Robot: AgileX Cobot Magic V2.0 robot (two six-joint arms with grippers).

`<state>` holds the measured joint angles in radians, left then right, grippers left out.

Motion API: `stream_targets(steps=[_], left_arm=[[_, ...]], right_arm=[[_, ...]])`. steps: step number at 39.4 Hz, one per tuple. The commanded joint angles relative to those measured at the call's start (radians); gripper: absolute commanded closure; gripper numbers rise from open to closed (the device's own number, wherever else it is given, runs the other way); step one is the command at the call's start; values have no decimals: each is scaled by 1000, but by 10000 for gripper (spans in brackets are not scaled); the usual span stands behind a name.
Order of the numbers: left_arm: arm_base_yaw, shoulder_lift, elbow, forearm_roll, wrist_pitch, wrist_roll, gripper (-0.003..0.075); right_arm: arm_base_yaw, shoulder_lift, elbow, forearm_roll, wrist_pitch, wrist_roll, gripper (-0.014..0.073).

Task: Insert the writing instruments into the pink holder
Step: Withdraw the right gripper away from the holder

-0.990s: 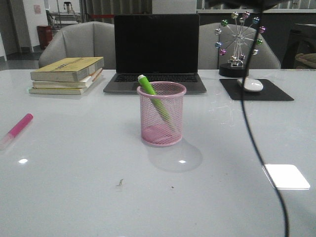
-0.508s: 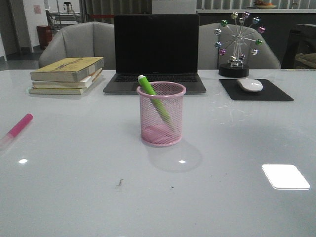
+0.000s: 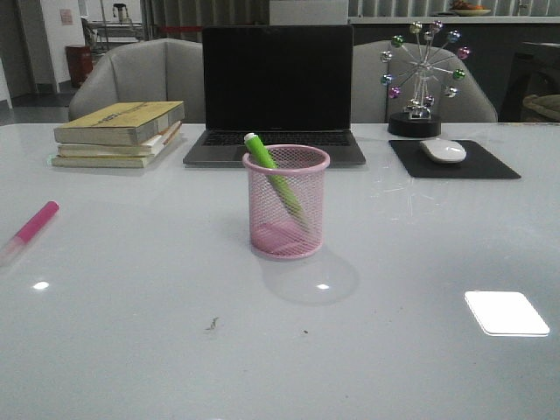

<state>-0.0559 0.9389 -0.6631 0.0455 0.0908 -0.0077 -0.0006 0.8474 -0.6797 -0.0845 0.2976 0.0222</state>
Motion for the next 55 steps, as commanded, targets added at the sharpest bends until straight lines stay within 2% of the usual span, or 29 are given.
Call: stream_targets(steps=[1, 7, 55], left_arm=[[-5, -9, -37, -9, -78, -5, 273], [-5, -9, -37, -9, -78, -5, 273], [-5, -9, -37, -9, -107, -5, 273]], right_arm=[[-6, -46, 28, -23, -59, -8, 216], [-6, -84, 72, -45, -17, -8, 216], [-6, -90, 74, -53, -20, -8, 216]])
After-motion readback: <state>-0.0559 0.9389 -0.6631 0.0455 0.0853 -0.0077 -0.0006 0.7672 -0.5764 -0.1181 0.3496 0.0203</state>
